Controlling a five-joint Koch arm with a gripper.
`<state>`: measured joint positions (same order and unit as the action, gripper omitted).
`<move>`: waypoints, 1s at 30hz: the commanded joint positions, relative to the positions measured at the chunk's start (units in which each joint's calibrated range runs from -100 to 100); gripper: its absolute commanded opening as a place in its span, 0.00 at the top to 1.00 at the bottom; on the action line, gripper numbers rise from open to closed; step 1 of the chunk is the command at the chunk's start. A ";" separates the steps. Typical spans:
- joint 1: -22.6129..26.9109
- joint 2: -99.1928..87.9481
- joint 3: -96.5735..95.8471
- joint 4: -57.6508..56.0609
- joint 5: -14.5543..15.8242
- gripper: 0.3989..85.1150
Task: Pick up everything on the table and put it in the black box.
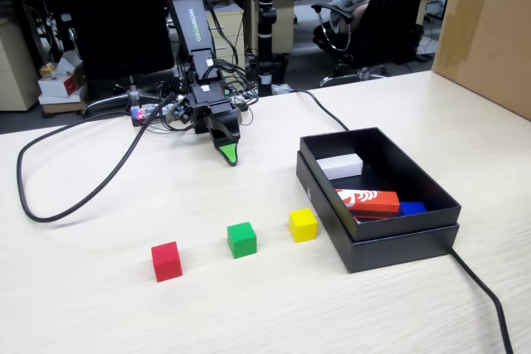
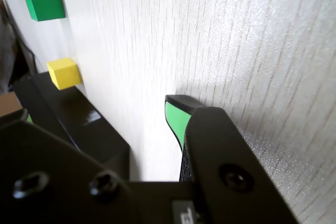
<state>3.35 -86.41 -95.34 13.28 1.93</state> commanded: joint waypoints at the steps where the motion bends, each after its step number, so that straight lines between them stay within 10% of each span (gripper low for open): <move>1: 0.00 0.06 -0.39 -0.45 0.24 0.41; 16: -1.71 2.59 6.22 -0.88 -1.12 0.47; 30: 2.15 30.35 72.04 -65.76 5.13 0.49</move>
<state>5.10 -61.17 -33.00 -46.96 6.32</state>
